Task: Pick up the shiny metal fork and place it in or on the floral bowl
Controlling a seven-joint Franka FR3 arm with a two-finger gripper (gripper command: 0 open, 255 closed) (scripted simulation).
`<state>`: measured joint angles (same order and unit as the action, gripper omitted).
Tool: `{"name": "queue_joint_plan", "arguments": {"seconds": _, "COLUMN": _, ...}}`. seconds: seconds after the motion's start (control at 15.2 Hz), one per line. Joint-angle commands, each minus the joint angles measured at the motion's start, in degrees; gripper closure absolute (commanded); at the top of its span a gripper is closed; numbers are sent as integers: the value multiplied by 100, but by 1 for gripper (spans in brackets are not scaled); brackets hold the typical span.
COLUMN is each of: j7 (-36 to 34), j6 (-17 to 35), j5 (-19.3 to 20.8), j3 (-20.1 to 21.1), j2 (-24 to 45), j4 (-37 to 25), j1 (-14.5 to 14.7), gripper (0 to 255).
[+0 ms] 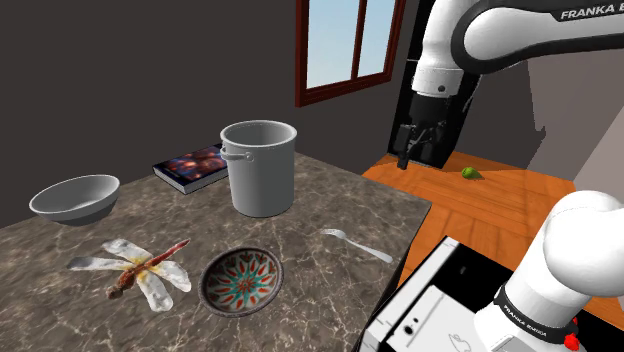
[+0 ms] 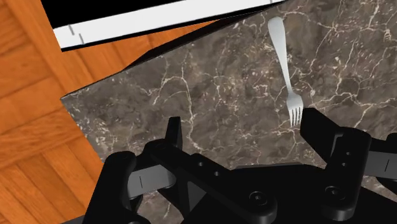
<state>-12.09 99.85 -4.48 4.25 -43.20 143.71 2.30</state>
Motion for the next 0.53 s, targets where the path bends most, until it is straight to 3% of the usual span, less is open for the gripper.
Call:
{"name": "queue_joint_plan", "arguments": {"seconds": 0.0, "j7": -124, "j6": 420, "j5": -119, "j3": 165, "j2": 195, "j4": 191, "j1": 86, "gripper": 0}}
{"name": "queue_joint_plan", "arguments": {"seconds": 0.46, "j7": -460, "j6": 1852, "j5": -415, "j3": 673, "j2": 1166, "j4": 572, "j1": 328, "gripper": 0}}
